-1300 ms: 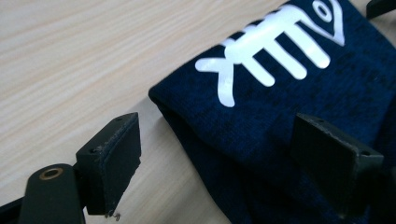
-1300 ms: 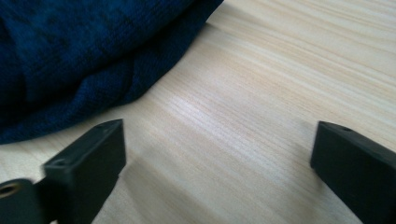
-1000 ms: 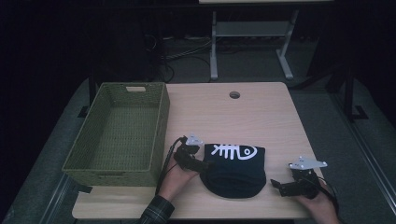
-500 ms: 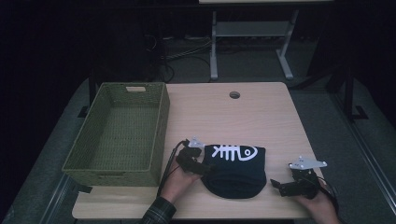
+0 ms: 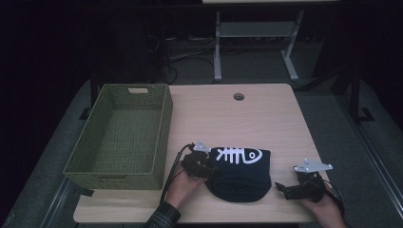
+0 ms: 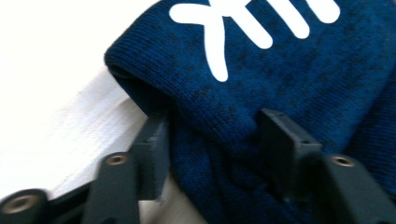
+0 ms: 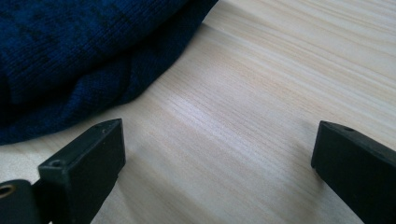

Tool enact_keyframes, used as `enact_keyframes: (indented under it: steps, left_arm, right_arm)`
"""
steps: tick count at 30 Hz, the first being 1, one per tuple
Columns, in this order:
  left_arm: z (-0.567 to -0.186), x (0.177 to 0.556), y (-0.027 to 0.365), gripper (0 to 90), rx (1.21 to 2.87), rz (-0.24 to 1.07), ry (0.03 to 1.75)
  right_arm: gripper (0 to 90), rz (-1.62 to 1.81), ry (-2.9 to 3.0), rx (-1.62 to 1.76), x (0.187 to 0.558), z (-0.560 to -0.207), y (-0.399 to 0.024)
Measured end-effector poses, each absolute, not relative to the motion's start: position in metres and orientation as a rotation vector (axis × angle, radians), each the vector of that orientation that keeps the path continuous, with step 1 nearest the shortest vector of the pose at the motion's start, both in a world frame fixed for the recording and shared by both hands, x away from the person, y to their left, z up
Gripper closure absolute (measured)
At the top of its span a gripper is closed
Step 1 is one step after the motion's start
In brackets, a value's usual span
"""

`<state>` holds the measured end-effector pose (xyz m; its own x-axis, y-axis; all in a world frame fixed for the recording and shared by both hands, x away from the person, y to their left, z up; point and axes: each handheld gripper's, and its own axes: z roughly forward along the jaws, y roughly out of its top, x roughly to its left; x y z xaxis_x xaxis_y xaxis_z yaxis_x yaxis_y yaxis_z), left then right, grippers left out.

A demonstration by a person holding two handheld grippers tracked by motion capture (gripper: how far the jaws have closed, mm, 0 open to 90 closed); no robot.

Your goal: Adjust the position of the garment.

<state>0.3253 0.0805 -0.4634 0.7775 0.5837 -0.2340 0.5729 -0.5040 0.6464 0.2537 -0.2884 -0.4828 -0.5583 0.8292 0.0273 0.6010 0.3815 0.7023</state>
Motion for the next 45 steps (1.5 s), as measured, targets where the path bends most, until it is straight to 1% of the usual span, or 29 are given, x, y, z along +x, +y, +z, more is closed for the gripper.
enact_keyframes:
  steps: [3, 4, 6, 11, 15, 20, 37, 45]
  left_arm:
    - [-0.464, 0.326, 0.081, 57.6, 2.219, -0.026, 0.851]
    - [-0.464, 0.327, 0.081, 60.8, 2.212, -0.042, 0.857]
    - [-0.464, 0.327, 0.080, 64.8, 2.211, -0.052, 0.854]
    - [-0.459, 0.327, 0.079, 70.6, 2.237, -0.037, 0.825]
    - [-0.457, 0.327, 0.079, 71.0, 2.235, -0.024, 0.814]
    - [-0.444, 0.326, 0.081, 71.1, 2.202, -0.003, 0.777]
    - [-0.410, 0.324, 0.090, 73.0, 2.102, -0.013, 0.720]
    - [-0.396, 0.324, 0.092, 73.1, 2.088, -0.020, 0.676]
  right_arm:
    - [2.5, 0.972, 2.315, 1.252, 0.254, -0.483, -0.288]
    - [2.5, 0.972, 2.314, 1.251, 0.254, -0.483, -0.288]
    - [2.5, 0.972, 2.314, 1.251, 0.254, -0.483, -0.288]
    - [2.5, 0.971, 2.315, 1.250, 0.254, -0.483, -0.288]
    - [2.6, 0.971, 2.315, 1.250, 0.254, -0.483, -0.288]
    - [2.6, 0.971, 2.315, 1.250, 0.254, -0.483, -0.288]
    - [2.6, 0.973, 2.317, 1.249, 0.254, -0.483, -0.288]
    - [2.6, 0.971, 2.316, 1.254, 0.254, -0.483, -0.288]
